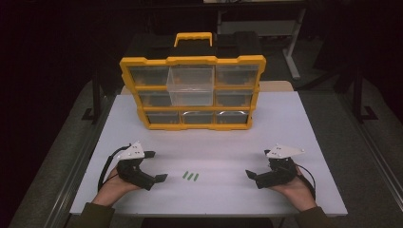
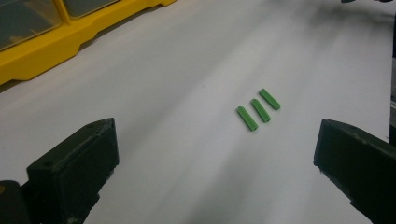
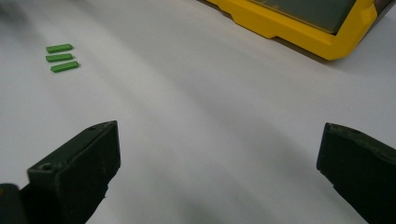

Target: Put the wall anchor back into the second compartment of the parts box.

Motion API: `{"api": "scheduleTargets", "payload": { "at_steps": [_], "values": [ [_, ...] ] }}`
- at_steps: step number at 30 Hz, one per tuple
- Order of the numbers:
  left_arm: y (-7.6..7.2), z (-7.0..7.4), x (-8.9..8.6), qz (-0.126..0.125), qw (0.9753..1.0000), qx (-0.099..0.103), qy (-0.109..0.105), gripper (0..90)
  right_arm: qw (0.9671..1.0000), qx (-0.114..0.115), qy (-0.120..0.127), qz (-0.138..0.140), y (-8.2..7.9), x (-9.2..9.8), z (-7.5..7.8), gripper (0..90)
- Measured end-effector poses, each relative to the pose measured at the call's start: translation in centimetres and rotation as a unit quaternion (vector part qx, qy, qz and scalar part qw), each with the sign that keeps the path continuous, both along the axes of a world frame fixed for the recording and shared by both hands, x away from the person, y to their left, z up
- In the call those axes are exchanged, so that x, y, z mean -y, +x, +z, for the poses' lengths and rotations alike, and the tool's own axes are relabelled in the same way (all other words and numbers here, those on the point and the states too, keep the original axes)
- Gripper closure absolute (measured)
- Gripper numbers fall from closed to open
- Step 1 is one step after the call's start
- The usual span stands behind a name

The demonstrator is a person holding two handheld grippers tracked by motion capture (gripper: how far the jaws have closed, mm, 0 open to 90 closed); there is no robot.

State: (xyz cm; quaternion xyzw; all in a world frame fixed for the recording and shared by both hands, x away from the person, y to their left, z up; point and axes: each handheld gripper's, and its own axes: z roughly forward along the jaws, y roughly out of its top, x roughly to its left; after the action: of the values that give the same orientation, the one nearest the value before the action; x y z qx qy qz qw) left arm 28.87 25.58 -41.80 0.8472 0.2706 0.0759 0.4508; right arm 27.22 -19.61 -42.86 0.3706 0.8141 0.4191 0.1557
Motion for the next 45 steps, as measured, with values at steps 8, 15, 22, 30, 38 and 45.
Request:
{"api": "scheduleTargets", "payload": {
  "at_steps": [8, 15, 22, 30, 38, 45],
  "values": [
    [0.0, 0.1, 0.4, 0.003, 1.0, -0.003, 0.004, 0.0, 1.0, 0.002, 0.005, 0.002, 0.0, 0.1, 0.1, 0.0],
    [0.2, 0.4, 1.5, -0.003, 0.9999, -0.003, 0.013, 0.0, 1.0, 0.002, 0.007, 0.003, 0.0, 0.0, 0.2, 0.0],
    [0.6, 0.5, 2.7, -0.012, 0.9997, -0.01, 0.019, 0.0, 1.0, 0.002, 0.006, 0.003, 0.1, -0.1, 0.1, 0.0],
    [1.3, 0.7, 4.3, -0.016, 0.9993, -0.019, 0.026, 0.0, 1.0, 0.002, 0.006, 0.003, 0.0, 0.0, 0.1, 0.0],
    [1.9, 0.0, 5.9, -0.023, 0.9983, -0.03, 0.045, 5.8, 1.0, 0.002, 0.007, 0.004, 0.1, 0.0, 0.1, 0.0],
    [2.2, -0.5, 7.2, -0.021, 0.9966, -0.053, 0.059, 17.1, 1.0, 0.003, 0.007, 0.004, 0.1, 0.0, 0.1, 0.0]
  ]
}}
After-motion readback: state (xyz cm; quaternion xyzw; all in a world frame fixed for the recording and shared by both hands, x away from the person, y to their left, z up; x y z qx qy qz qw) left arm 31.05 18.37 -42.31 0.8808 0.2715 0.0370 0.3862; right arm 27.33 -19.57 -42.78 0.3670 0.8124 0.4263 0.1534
